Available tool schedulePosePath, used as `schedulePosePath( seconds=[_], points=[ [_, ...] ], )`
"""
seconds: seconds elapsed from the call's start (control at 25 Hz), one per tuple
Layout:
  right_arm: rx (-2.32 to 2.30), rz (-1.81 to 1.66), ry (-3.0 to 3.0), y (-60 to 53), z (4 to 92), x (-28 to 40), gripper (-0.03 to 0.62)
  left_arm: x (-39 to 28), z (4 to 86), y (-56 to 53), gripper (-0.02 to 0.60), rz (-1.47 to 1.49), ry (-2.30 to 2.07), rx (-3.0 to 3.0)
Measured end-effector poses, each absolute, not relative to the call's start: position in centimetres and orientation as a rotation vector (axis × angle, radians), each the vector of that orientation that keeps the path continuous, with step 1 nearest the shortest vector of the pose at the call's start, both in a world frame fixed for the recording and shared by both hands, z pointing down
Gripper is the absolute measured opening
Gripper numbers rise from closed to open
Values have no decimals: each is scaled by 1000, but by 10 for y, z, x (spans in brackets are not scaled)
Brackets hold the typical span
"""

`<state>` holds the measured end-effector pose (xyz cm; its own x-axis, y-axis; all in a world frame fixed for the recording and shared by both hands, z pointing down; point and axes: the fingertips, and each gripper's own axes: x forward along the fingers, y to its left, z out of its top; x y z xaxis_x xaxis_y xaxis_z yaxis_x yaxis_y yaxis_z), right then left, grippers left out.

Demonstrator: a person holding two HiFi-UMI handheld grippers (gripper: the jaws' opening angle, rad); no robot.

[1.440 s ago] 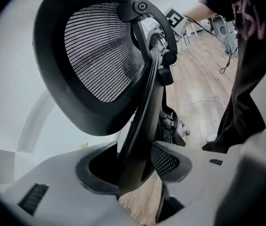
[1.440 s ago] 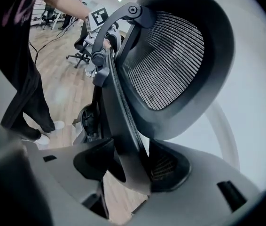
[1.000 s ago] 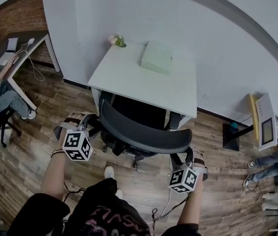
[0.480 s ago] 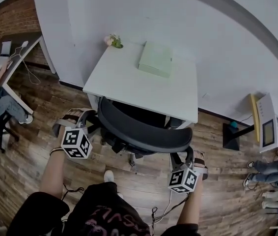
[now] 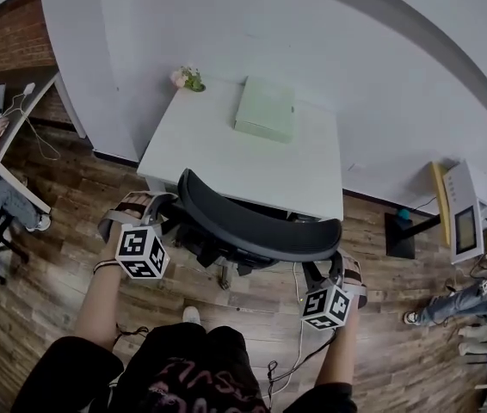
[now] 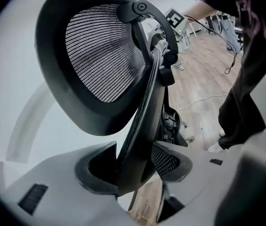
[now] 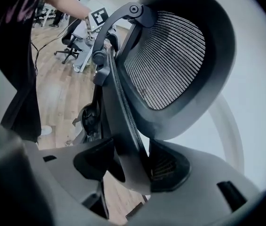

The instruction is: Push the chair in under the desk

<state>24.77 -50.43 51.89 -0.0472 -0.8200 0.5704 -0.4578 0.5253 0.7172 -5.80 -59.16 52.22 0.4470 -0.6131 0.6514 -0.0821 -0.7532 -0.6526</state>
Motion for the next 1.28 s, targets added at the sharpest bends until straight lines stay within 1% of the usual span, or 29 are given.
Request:
schedulePosePath(
  seconds=[0.72,1.28],
  points=[
    [1094,-408,-1659,-567,520,283,241,-23,523,-653,241,-1280,578,-2172],
    [1086,-429,-1670,-590,521,301,241,-5,524,-674,242,-1308,599,-2181]
  ],
)
